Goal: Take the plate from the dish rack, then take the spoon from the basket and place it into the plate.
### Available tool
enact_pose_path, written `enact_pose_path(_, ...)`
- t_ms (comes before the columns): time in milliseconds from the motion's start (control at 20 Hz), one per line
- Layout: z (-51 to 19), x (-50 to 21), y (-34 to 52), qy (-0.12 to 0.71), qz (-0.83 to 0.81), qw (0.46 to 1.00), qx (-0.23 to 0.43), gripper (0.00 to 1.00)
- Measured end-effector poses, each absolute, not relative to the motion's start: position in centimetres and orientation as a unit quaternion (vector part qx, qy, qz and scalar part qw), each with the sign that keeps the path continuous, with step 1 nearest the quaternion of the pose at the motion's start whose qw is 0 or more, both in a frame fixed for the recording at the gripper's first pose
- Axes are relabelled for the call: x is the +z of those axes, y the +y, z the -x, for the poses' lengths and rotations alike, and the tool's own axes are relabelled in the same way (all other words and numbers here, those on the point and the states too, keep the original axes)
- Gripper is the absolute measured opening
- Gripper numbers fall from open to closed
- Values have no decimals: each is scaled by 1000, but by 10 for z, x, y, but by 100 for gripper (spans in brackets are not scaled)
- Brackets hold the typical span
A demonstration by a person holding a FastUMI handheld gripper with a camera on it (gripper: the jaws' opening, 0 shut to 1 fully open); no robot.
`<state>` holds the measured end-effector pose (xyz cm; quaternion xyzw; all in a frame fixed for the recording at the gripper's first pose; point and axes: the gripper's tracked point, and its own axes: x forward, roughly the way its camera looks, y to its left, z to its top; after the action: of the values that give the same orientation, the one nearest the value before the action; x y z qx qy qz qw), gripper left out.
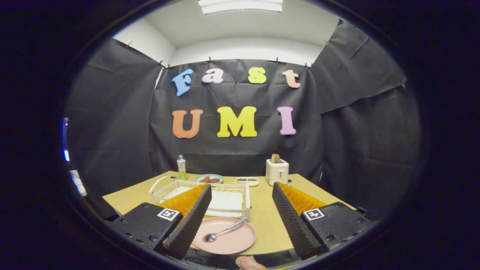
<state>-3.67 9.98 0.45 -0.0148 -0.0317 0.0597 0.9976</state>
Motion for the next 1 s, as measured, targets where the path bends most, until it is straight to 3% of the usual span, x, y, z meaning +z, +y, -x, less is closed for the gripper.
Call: enact_pose_path(1000,54,23,49,-39,6,999,27,100)
